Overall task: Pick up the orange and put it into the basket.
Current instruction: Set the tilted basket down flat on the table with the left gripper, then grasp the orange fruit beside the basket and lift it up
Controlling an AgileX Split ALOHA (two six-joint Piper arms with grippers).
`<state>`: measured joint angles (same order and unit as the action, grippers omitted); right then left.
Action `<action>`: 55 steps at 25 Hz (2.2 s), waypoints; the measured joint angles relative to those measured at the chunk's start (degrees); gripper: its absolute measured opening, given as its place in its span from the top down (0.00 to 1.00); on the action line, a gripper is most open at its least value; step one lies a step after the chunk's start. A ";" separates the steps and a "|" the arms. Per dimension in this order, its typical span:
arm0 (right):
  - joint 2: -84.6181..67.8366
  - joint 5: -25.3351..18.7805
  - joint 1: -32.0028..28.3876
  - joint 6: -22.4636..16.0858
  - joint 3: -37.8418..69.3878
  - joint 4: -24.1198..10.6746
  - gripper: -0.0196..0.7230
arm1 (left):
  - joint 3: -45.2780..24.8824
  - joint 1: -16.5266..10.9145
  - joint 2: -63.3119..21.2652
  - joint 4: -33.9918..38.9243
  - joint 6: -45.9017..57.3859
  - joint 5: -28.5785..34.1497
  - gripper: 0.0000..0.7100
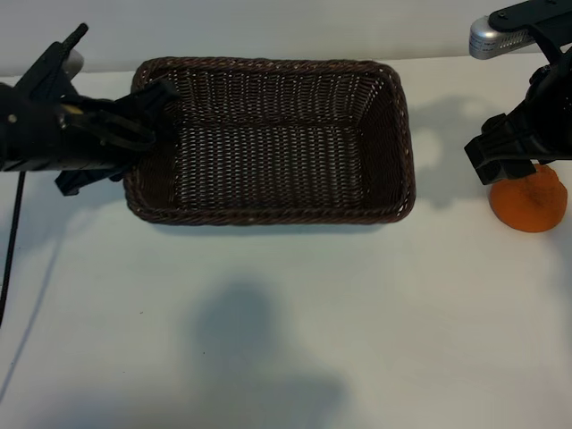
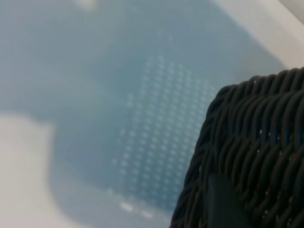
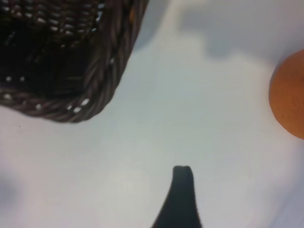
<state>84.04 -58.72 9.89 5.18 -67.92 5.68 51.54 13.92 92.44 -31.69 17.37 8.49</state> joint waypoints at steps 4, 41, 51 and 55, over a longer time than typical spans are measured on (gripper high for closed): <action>0.00 0.36 0.00 0.00 0.00 0.00 0.17 | 2.77 1.60 3.07 -0.72 -0.06 0.00 0.48; 0.00 0.43 0.00 0.00 0.00 0.00 0.17 | 7.01 5.50 14.47 -2.96 -2.10 1.44 0.01; 0.00 0.43 0.00 -0.04 0.00 -0.05 0.17 | 7.01 5.50 13.08 -2.55 -4.24 4.77 0.02; 0.00 0.43 0.00 -0.04 0.00 -0.05 0.17 | 7.05 5.35 11.15 -2.31 -5.01 6.01 0.03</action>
<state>84.04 -58.30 9.89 5.14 -67.92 5.63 58.59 19.27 103.59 -34.00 12.36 14.51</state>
